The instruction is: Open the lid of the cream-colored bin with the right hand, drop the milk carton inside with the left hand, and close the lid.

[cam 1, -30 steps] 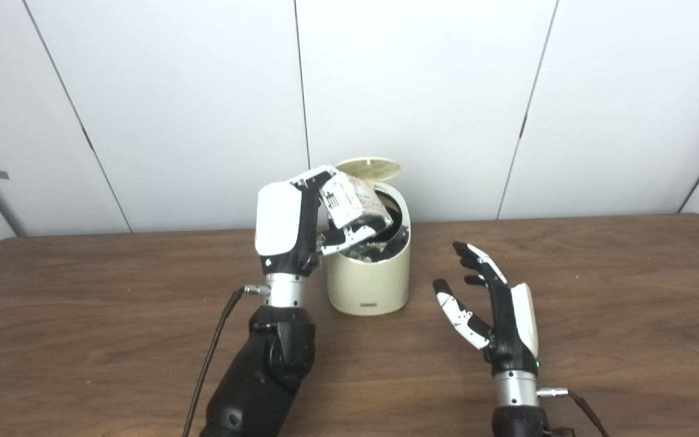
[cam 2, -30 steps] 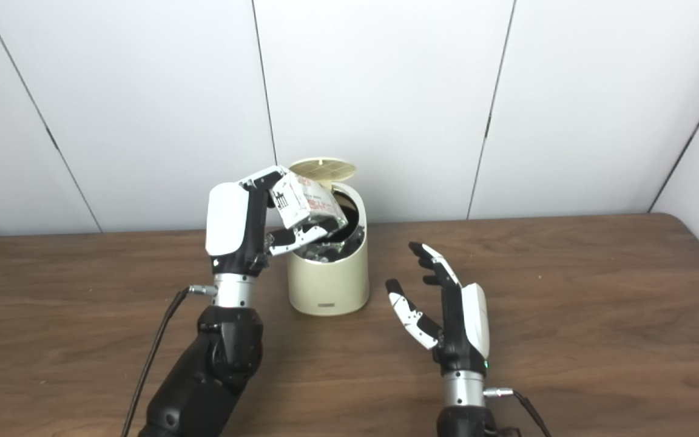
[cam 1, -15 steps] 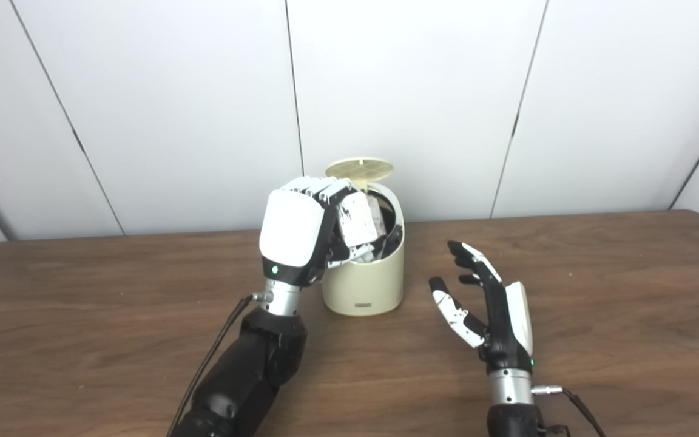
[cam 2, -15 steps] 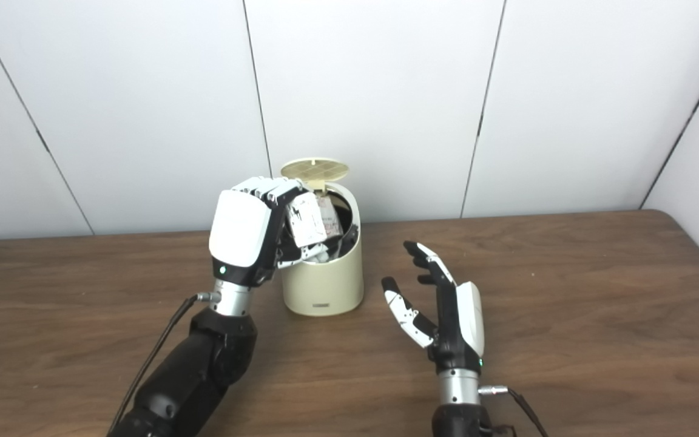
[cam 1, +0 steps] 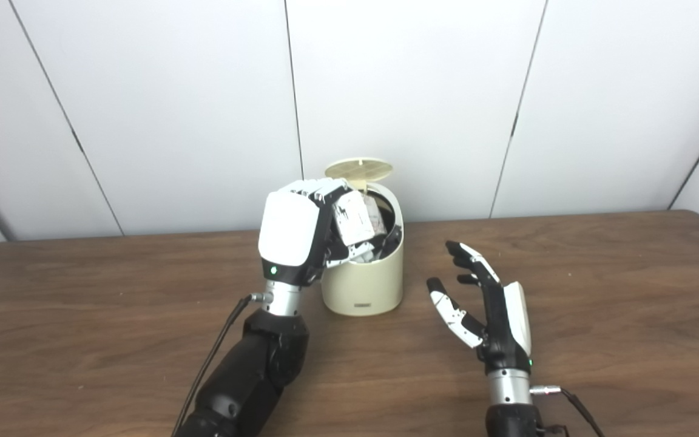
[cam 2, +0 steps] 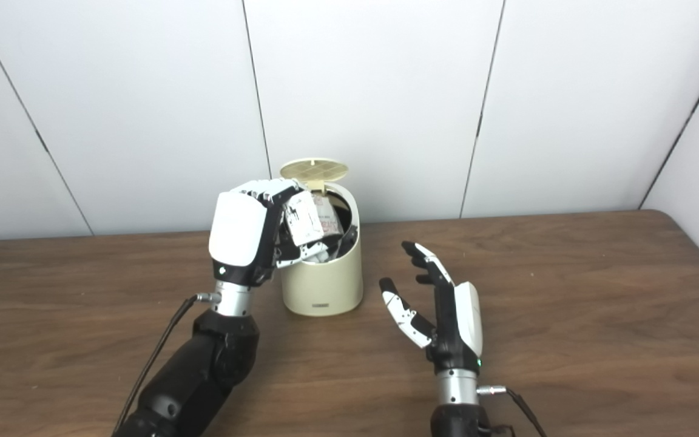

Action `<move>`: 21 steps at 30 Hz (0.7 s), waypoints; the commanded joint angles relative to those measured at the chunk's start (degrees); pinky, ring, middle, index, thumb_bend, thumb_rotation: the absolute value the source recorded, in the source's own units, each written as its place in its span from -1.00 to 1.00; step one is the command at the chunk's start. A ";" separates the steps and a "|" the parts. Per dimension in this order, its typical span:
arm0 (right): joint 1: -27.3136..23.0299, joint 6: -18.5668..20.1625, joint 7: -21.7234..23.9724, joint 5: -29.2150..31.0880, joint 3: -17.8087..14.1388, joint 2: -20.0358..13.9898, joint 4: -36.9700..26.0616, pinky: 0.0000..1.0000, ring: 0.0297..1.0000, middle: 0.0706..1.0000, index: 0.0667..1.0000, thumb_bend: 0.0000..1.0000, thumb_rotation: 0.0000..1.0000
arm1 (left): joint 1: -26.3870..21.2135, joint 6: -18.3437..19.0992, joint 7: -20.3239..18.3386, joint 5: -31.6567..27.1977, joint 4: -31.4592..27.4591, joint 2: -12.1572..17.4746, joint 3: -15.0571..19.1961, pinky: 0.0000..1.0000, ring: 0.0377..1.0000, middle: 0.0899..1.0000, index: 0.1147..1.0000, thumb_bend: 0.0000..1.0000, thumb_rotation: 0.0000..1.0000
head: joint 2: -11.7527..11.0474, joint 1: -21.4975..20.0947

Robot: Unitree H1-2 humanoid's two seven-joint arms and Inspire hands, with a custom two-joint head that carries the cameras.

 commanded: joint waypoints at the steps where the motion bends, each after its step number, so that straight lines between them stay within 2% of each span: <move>1: 1.84 -2.74 -0.99 -0.27 0.90 0.89 2.16 0.35 0.56 0.57 0.54 -0.58 -0.12 | -2.59 -0.22 0.09 0.52 -1.55 0.58 -0.08 -0.17 -0.25 -0.20 -0.11 0.04 -1.00 | 0.03 -0.08; 3: 1.88 -2.48 -1.00 -0.38 0.93 0.95 2.06 0.35 0.56 0.57 0.54 -0.57 -0.14 | -2.47 0.59 -1.06 0.79 -1.93 0.80 -0.29 -0.17 -0.23 -0.19 -0.11 0.04 -1.00 | 0.18 -0.08; 5: 1.90 -2.24 -0.99 -0.48 0.95 0.98 1.93 0.35 0.56 0.57 0.54 -0.57 -0.14 | -2.25 1.43 -2.91 0.74 -2.59 1.00 -0.40 -0.18 -0.22 -0.21 -0.15 0.03 -0.87 | 0.21 -0.12; 6: 1.91 -2.28 -0.92 -0.37 0.95 1.00 1.88 0.35 0.56 0.57 0.54 -0.57 -0.11 | -2.10 1.93 -4.07 0.70 -3.07 1.13 -0.48 -0.18 -0.20 -0.18 -0.11 0.51 -0.45 | 0.33 -0.11; 7: 1.92 -2.16 -0.83 -0.30 0.94 1.02 1.81 0.36 0.56 0.57 0.54 -0.56 -0.09 | -1.96 2.45 -5.16 0.65 -3.51 1.20 -0.54 -0.20 -0.18 -0.15 -0.06 0.80 -0.15 | 0.33 -0.11; 9: 1.94 -1.84 -0.68 -0.26 0.94 1.10 1.70 0.36 0.56 0.57 0.54 -0.56 -0.08 | -1.77 3.29 -6.59 0.60 -4.20 1.28 -0.60 -0.21 -0.15 -0.11 0.00 0.95 0.04 | 0.33 -0.14; 13: 1.90 -1.18 -0.72 -0.83 1.06 1.15 1.53 0.36 0.56 0.57 0.54 -0.56 -0.04 | -1.59 4.34 -7.81 0.70 -4.82 1.30 -0.62 -0.18 -0.07 -0.01 0.09 1.00 0.13 | 0.30 -0.20; 21: 1.95 -1.10 -0.33 -0.23 0.95 1.18 1.31 0.37 0.57 0.58 0.55 -0.55 -0.05 | -1.28 5.59 -9.27 0.48 -5.26 1.21 -0.57 -0.10 0.02 0.10 0.19 1.00 0.10 | 0.36 -0.21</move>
